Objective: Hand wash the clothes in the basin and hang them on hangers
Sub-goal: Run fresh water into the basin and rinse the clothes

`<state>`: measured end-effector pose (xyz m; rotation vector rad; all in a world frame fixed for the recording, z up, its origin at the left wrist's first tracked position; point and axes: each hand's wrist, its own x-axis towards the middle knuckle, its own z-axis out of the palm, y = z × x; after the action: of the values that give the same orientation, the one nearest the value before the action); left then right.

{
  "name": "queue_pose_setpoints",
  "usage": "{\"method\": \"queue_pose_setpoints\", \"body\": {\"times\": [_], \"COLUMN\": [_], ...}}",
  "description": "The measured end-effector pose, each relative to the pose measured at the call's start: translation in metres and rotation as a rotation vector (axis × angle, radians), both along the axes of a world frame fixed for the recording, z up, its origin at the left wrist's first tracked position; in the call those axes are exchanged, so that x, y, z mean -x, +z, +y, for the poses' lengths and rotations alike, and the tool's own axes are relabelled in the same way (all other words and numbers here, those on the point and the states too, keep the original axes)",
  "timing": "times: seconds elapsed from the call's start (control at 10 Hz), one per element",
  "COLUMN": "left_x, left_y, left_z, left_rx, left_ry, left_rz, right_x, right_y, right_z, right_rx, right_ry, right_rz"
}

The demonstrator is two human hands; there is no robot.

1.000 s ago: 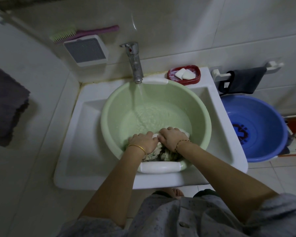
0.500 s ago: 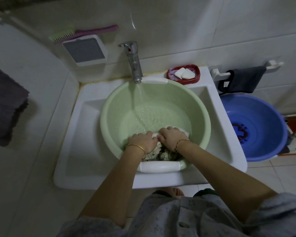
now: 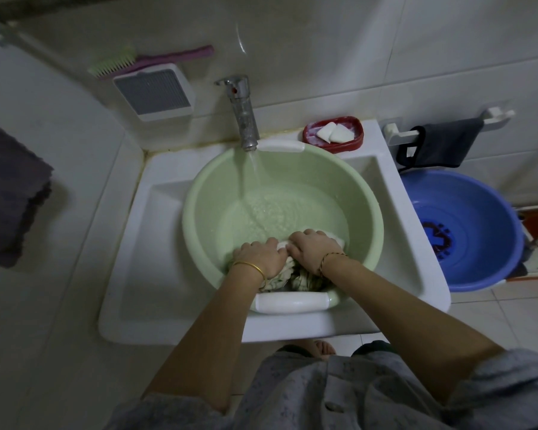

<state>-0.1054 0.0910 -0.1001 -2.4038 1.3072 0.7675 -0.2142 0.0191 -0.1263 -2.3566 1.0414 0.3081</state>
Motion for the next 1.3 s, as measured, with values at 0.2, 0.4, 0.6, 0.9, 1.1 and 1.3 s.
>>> {"method": "queue_pose_setpoints", "body": {"times": [0.2, 0.4, 0.6, 0.9, 1.1, 1.3], "left_x": [-0.0004, -0.0005, -0.0005, -0.0007, -0.0006, -0.0008], "left_y": [0.0005, 0.0001, 0.0004, -0.0004, -0.0006, -0.0004], "left_z": [0.0008, 0.0007, 0.0008, 0.0006, 0.0011, -0.0001], "left_rx": [0.004, 0.001, 0.006, 0.003, -0.003, 0.002], "left_ry": [0.002, 0.002, 0.003, 0.007, 0.003, -0.003], "left_rz": [0.011, 0.012, 0.015, 0.012, 0.007, 0.012], "right_x": [-0.0002, 0.0, -0.0002, 0.0005, 0.0, 0.0004], "right_y": [0.0003, 0.0008, 0.0014, 0.0016, 0.0017, 0.0019], "right_z": [0.0001, 0.0005, 0.0006, 0.0009, 0.0006, 0.0002], "right_rx": [-0.002, -0.001, 0.001, 0.002, 0.0, 0.0], "right_ry": [-0.004, -0.005, -0.004, -0.007, -0.006, -0.007], "right_rz": [0.002, 0.001, 0.003, -0.005, 0.0, -0.004]}}
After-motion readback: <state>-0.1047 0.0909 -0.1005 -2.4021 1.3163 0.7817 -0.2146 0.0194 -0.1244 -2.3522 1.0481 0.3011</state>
